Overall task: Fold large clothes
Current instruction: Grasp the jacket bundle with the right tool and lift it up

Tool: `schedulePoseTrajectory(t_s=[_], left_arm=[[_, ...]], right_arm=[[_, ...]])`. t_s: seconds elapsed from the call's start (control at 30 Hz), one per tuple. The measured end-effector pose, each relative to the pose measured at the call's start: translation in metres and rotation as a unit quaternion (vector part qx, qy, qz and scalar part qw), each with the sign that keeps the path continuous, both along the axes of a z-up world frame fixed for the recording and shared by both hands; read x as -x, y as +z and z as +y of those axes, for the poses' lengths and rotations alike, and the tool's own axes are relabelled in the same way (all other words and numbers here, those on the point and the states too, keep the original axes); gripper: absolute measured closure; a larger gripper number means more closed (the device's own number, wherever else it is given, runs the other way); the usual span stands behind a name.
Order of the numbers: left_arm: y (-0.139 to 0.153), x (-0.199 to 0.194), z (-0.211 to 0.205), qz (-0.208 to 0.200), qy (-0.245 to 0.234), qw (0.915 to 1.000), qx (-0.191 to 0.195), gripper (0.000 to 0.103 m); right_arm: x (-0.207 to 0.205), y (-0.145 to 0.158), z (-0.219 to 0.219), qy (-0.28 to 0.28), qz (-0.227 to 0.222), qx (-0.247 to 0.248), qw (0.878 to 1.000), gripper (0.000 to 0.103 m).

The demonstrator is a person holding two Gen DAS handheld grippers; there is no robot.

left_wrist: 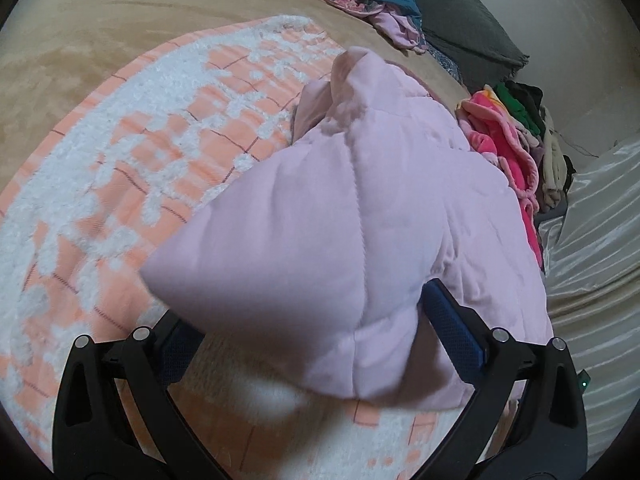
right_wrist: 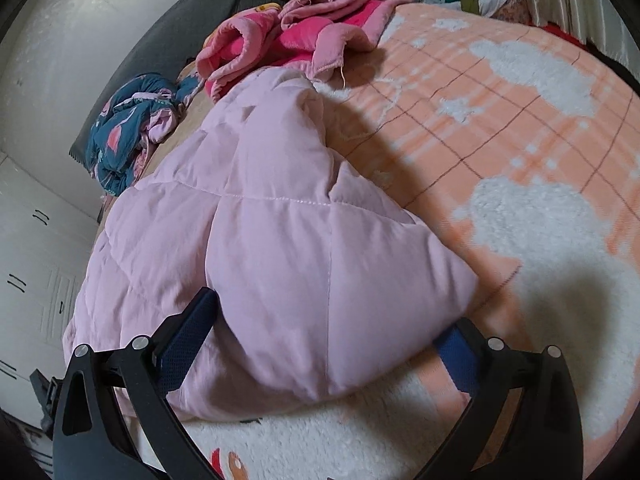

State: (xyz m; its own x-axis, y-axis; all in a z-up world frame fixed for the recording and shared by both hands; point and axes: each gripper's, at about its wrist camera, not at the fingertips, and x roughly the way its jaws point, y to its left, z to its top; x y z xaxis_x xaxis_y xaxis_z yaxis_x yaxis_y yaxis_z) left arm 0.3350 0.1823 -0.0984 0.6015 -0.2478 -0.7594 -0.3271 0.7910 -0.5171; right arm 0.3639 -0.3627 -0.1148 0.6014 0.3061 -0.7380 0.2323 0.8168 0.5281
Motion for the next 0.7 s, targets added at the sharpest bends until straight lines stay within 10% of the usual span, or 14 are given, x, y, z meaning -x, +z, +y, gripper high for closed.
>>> schedulePoseTrajectory(t_s=[0.47,0.7], left_arm=[[-0.029,-0.017,0.0,-0.013,0.002,0.9967,0.08,0.008],[-0.013,-0.026,-0.01,-0.022,-0.012,0.9981,0.056,0.038]], right_arm=[[-0.022,-0.015,0.002,-0.012,0.003,-0.015,1.0,0.005],[-0.018,-0.003,0.006,0.015,-0.051,-0.017,0.998,0.048]])
